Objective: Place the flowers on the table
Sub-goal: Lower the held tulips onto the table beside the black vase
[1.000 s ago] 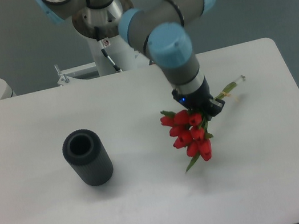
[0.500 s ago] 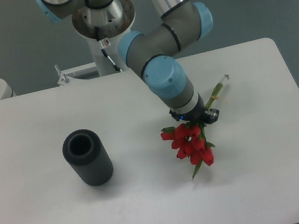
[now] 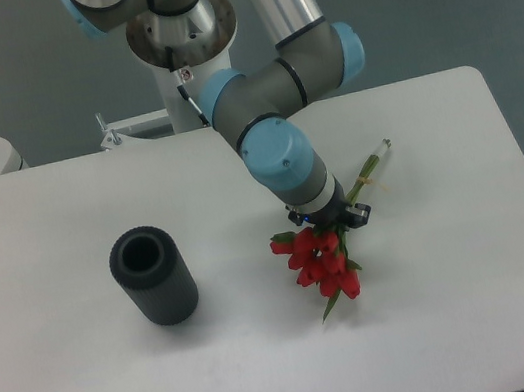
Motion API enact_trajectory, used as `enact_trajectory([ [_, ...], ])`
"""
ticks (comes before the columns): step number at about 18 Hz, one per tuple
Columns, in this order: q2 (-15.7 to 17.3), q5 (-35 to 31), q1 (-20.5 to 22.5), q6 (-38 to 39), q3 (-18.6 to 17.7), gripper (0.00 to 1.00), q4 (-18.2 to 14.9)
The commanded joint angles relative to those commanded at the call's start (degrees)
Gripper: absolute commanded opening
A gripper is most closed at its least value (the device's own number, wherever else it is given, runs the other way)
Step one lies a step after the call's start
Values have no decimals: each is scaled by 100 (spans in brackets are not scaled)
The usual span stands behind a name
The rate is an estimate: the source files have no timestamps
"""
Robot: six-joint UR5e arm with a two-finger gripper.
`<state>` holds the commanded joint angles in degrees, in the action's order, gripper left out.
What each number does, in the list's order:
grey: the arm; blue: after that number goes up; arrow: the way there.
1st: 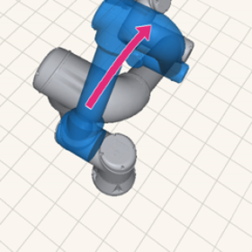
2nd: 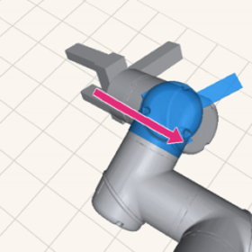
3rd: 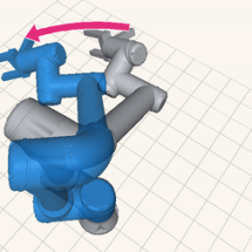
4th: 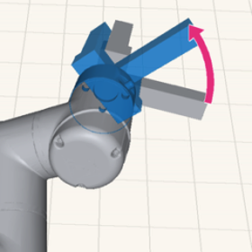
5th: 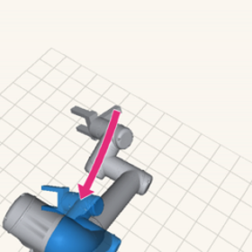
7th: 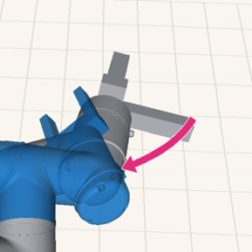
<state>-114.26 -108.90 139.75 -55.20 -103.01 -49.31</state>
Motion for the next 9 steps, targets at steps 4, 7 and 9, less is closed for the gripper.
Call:
enact_trajectory([
  [4,-53,17,-9,0,0,21,18],
  [7,-141,18,-114,0,35,23,18],
  [9,-167,18,-114,-9,35,30,18],
])
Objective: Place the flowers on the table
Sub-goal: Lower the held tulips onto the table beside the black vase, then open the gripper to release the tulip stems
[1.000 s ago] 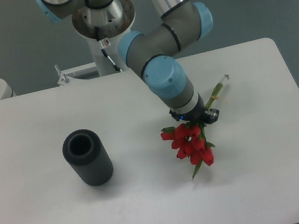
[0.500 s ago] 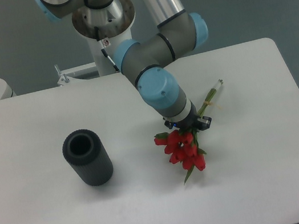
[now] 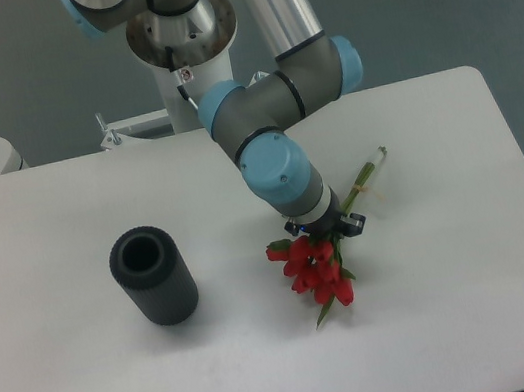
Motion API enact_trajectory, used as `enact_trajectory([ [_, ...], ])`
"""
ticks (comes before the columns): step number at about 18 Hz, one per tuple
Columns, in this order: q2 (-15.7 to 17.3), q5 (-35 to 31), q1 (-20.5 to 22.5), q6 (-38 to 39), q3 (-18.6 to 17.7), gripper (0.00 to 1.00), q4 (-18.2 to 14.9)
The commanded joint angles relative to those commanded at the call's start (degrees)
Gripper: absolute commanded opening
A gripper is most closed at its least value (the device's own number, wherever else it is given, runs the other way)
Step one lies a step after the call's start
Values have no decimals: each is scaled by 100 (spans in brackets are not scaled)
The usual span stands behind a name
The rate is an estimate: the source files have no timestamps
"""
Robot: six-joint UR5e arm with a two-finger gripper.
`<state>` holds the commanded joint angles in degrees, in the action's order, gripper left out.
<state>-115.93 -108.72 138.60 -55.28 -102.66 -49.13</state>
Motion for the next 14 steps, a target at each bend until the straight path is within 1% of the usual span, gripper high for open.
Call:
enact_trajectory([
  [1,9,0,0,0,0,39,0],
  [2,9,0,0,-9,-9,45,0],
  [3,17,-9,0,-35,-17,55,0],
  [6,61,9,9,-88,-18,71,26],
  [8,88,9,18,-114,-18,76,18],
  [9,140,26,35,-123,0,79,18],
  [10,210,44,53,-141,9,79,18],
  [12,351,61,70,-473,52,79,-35],
  [14,483,70,158,-833,175,79,-114],
])
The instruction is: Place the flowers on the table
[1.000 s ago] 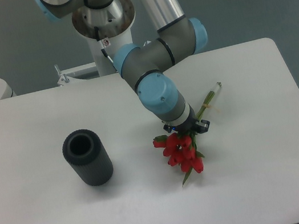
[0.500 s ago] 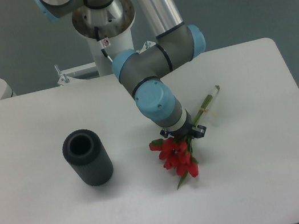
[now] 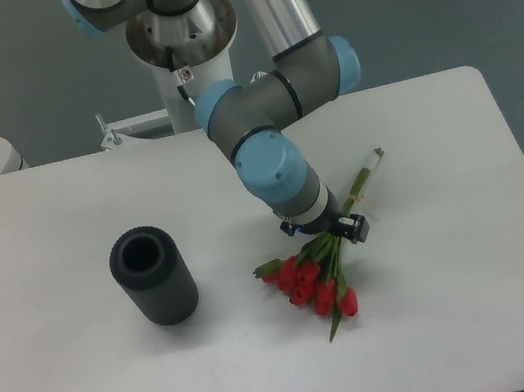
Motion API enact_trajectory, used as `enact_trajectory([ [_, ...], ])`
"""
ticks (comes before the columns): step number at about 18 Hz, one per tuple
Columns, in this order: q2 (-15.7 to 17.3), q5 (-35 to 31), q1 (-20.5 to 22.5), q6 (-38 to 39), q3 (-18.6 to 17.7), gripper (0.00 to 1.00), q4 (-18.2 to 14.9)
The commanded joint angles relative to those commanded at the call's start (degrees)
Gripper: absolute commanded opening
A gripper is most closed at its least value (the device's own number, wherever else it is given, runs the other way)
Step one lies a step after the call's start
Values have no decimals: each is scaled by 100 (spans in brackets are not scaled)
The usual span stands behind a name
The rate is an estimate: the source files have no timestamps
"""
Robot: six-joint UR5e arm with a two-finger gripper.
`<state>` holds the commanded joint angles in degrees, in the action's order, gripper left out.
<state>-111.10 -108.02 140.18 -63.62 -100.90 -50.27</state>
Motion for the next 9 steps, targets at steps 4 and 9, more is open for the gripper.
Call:
enact_trajectory([
  [4,106,70,150,-431,473,79,-649],
  [9,106,816,509,-1151,1563,79,-1844],
])
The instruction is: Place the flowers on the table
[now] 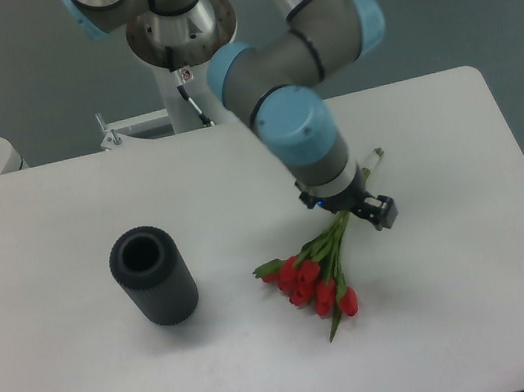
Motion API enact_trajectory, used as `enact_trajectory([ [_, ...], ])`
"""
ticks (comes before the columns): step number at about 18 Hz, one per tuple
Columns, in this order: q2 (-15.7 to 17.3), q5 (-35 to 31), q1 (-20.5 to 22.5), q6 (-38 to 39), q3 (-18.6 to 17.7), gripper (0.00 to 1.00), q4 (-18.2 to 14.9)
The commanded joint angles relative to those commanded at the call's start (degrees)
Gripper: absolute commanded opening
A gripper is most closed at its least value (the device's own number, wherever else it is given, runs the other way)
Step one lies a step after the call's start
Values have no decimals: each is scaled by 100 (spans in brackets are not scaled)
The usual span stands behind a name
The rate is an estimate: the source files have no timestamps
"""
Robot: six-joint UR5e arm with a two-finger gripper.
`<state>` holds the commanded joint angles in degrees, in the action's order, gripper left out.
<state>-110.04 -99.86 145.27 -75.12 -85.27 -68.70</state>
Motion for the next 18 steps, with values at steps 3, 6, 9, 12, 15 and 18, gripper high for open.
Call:
enact_trajectory([
  [3,0,396,439,-817,406,79,-467],
  [6,-26,651,888,-1591,582,79,-661],
  [9,-123,661,1169,-2259,801,80,-845],
  [12,-176,704,1363,-2979,925,83,-1057],
  [15,-176,994,1547,-3403,925,84,-1127],
  [18,-176,1083,1574,-3412,907,89,-1163],
])
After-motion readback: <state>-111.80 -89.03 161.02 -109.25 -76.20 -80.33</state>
